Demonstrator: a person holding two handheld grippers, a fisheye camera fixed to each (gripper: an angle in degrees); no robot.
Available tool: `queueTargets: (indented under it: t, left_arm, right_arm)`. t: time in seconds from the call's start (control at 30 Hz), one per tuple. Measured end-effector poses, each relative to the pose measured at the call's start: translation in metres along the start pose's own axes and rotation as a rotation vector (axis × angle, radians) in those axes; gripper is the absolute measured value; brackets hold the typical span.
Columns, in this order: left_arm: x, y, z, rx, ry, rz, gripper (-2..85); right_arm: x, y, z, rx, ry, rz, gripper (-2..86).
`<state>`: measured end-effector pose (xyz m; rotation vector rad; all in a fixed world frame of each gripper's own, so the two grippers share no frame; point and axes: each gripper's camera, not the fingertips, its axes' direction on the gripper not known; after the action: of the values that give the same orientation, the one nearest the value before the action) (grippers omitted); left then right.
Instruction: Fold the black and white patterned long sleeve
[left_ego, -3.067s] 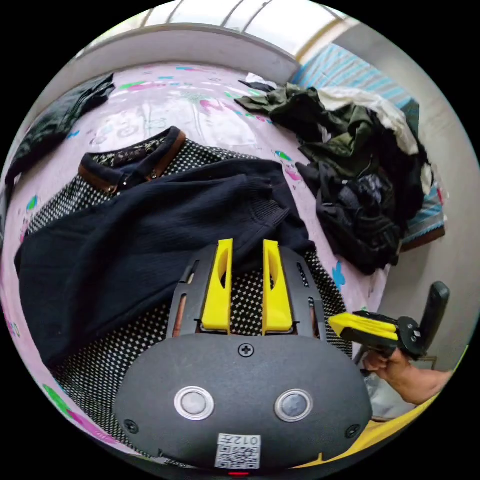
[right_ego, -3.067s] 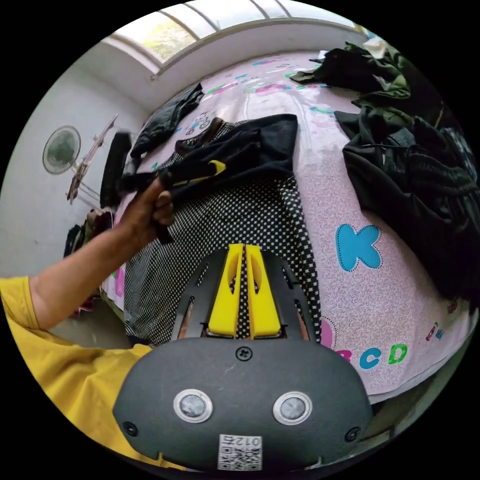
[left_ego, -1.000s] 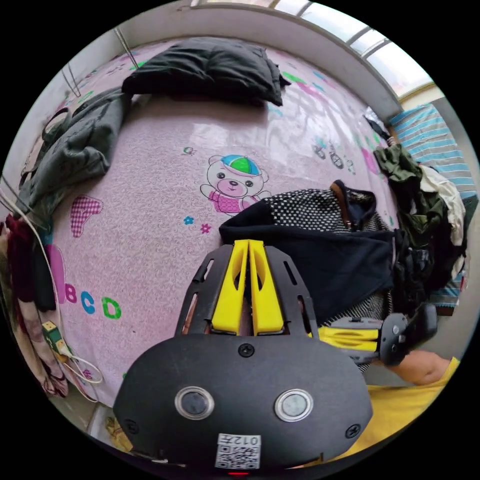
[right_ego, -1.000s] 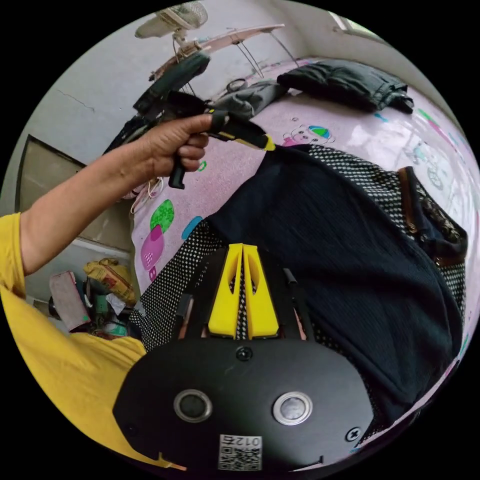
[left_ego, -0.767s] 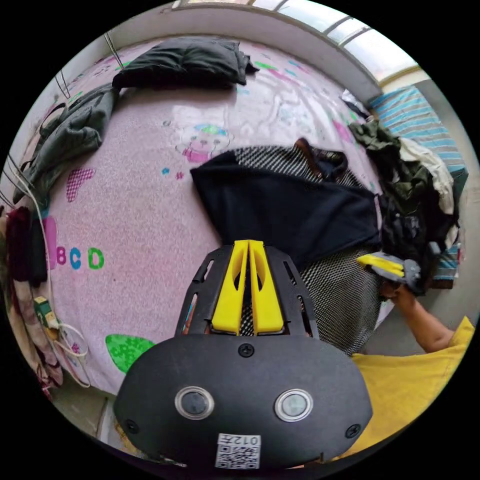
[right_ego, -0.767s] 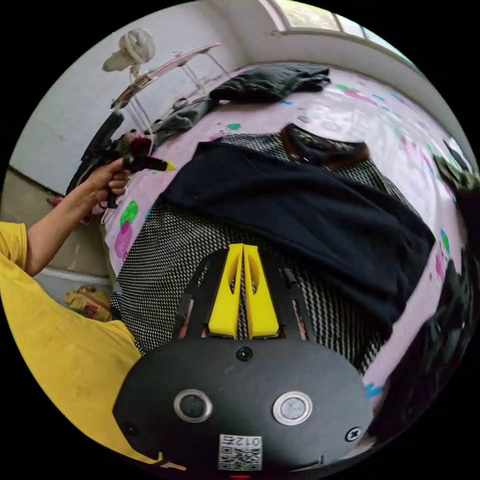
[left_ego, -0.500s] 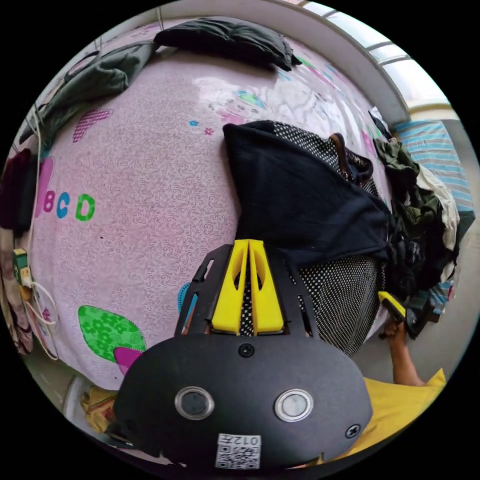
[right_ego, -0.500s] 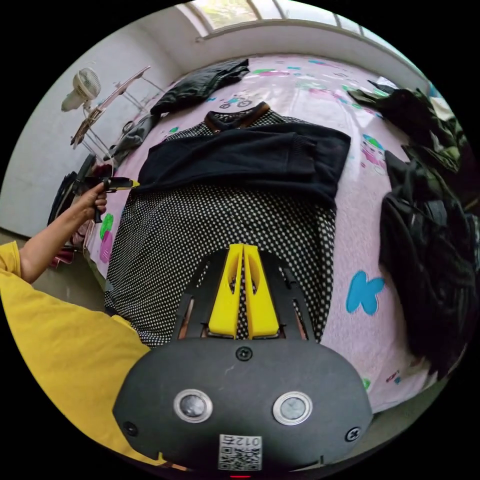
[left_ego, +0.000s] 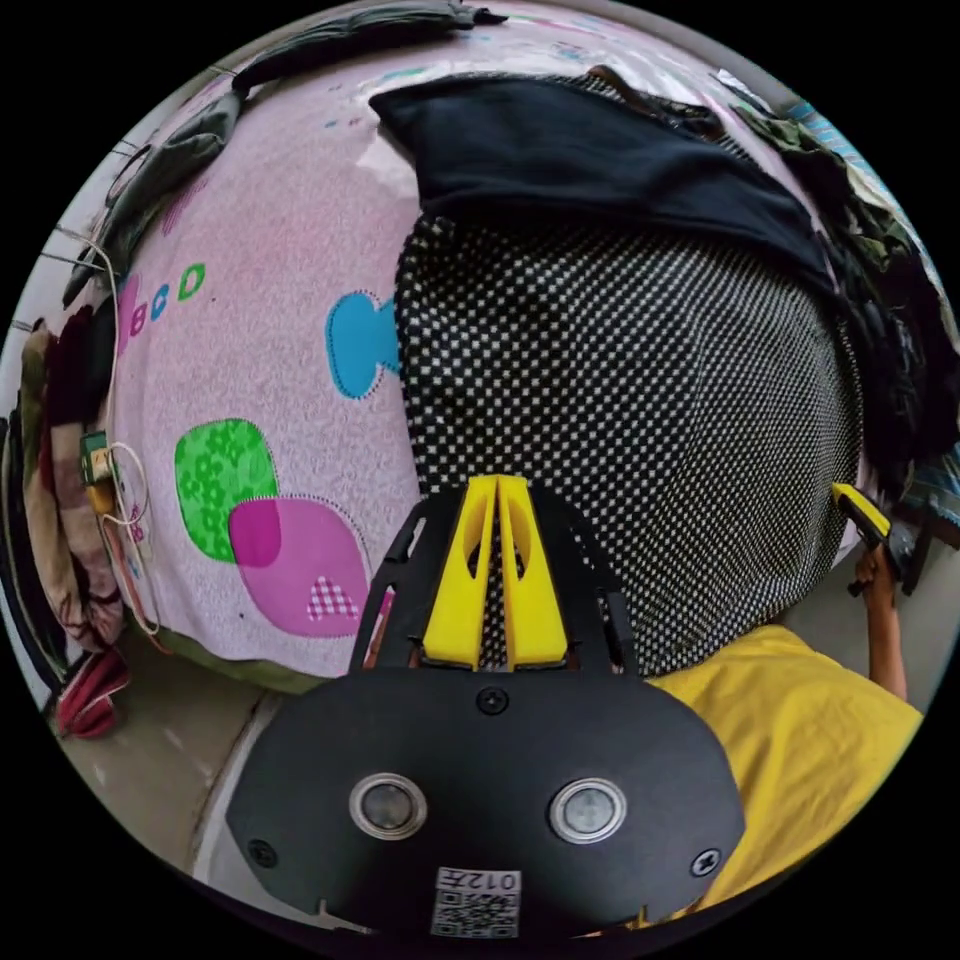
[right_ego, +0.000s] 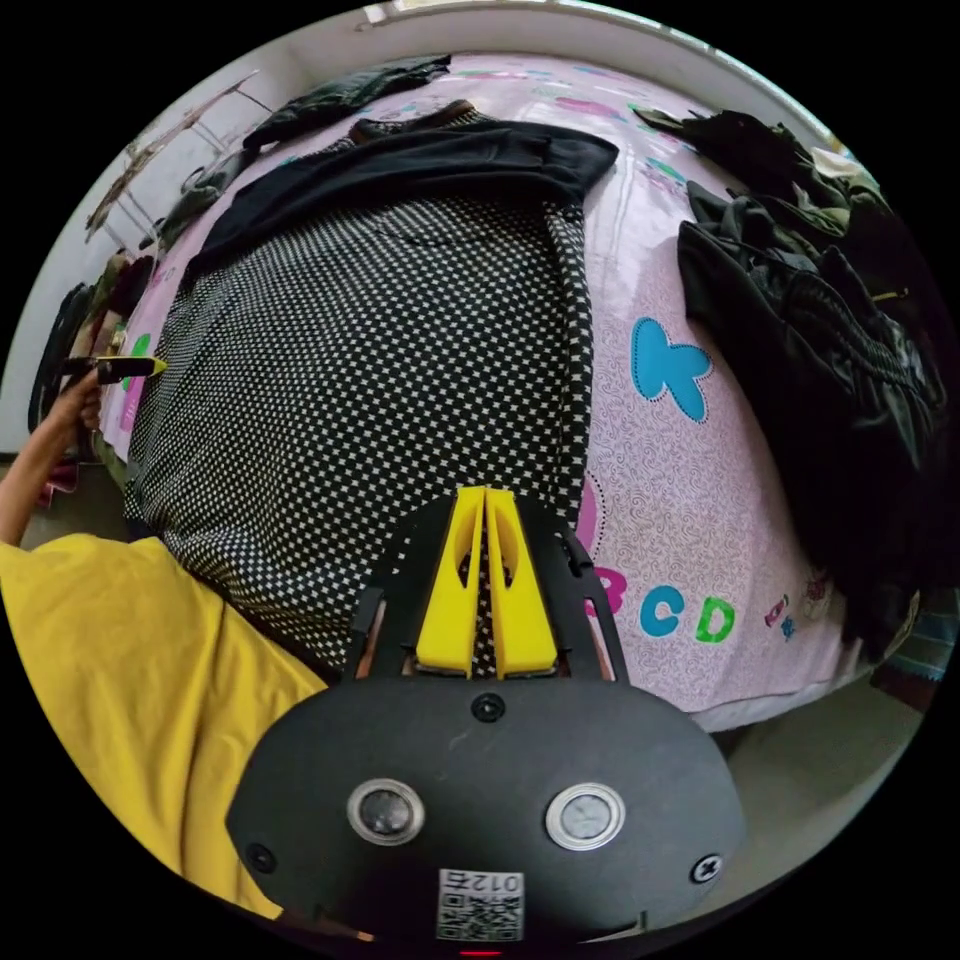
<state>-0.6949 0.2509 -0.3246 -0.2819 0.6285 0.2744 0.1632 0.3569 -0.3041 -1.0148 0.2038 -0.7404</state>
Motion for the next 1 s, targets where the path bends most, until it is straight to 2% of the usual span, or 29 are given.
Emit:
queueTargets:
  t: [0.17, 0.33, 0.43, 0.47, 0.6, 0.83, 1.0]
  left_arm:
    - [0.005, 0.03, -0.009, -0.034, -0.029, -0.068, -0.2]
    - [0.036, 0.082, -0.017, -0.027, 0.033, -0.048, -0.2]
    - [0.045, 0.113, -0.002, -0.093, -0.022, -0.059, -0.2]
    - [0.045, 0.126, -0.009, -0.017, -0.019, -0.069, -0.2]
    - [0.033, 0.153, -0.013, -0.018, 0.038, -0.114, -0.2]
    - [0.005, 0.215, -0.028, 0.038, 0.069, -0.145, 0.1]
    - [-0.058, 0.293, -0.038, 0.135, 0.271, -0.257, 2.4]
  right_arm:
    - [0.003, 0.022, 0.009, -0.002, 0.01, -0.019, 0.0]
    - [0.002, 0.051, 0.024, 0.031, 0.014, -0.092, 0.0]
    - [0.01, 0.057, 0.037, 0.021, -0.034, -0.091, 0.0]
    - [0.011, 0.059, 0.042, 0.011, -0.041, -0.098, 0.0]
    - [0.01, 0.071, 0.057, 0.018, -0.023, -0.095, -0.1]
    - [0.017, 0.119, 0.073, 0.066, -0.028, 0.137, 0.0]
    - [0.027, 0.189, 0.078, 0.148, -0.137, 0.273, 0.0]
